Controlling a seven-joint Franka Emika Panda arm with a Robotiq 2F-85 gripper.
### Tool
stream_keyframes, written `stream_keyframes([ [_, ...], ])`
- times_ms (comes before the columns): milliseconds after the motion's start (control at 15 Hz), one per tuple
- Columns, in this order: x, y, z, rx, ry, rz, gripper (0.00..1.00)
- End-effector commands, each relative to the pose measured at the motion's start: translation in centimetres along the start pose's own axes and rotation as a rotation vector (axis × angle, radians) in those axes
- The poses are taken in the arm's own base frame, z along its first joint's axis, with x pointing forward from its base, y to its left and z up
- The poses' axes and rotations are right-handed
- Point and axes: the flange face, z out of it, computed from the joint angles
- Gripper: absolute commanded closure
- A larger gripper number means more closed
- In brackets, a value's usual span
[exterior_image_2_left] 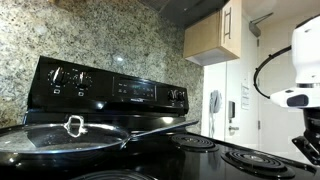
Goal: Hang the towel on the oven door handle
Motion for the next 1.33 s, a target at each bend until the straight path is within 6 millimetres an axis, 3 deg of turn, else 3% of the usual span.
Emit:
stream_keyframes([
  [0,1.4,-2.0,1.8,0.023,-0.054,-0.08,1.0],
  [200,3.2,-4.2,2.7,0.023,-0.088,-0.146,1.0],
  [400,4.3,-5.1,3.5,0.008,-0.111,-0.208,1.0],
  [667,4.3,-5.1,3.8,-0.044,-0.121,-0.216,1.0],
  [1000,4.0,-4.6,3.4,-0.211,-0.138,-0.093,1.0],
  [1267,2.6,-3.1,5.3,-0.272,-0.167,-0.01,1.0],
])
